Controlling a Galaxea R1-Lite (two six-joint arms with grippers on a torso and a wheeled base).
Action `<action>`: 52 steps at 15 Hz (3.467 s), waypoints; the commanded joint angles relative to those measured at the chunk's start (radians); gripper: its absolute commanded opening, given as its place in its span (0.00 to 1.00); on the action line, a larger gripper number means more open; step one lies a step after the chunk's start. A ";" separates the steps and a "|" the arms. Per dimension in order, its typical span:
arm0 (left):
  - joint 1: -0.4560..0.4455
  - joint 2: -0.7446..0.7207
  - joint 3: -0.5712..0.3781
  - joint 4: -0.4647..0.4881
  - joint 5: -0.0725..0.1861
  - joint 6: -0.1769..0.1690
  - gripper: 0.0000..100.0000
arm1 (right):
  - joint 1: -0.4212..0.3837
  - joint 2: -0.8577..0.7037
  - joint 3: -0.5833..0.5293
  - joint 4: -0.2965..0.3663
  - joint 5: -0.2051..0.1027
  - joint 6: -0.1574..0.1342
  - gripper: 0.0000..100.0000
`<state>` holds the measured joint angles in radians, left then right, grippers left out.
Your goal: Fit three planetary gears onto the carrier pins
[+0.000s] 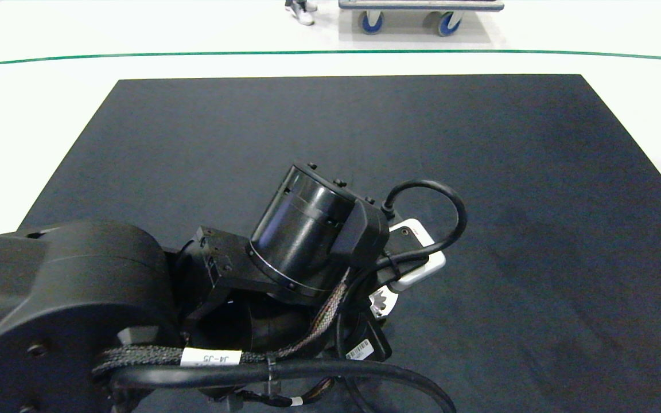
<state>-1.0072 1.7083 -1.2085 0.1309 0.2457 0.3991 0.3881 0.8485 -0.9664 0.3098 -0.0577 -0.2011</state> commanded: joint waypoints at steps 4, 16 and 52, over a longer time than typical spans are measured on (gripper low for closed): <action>-0.001 0.045 -0.009 0.003 0.001 0.007 0.22 | 0.000 0.003 0.000 0.002 0.001 -0.001 1.00; -0.004 0.102 -0.043 0.001 0.001 0.017 0.22 | 0.000 0.004 0.000 0.002 0.001 -0.001 1.00; 0.029 0.090 -0.013 -0.004 0.001 0.020 0.22 | 0.002 0.001 0.000 0.000 0.001 -0.001 1.00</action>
<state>-0.9774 1.8021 -1.2219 0.1274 0.2453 0.4174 0.3891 0.8504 -0.9664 0.3079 -0.0566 -0.2011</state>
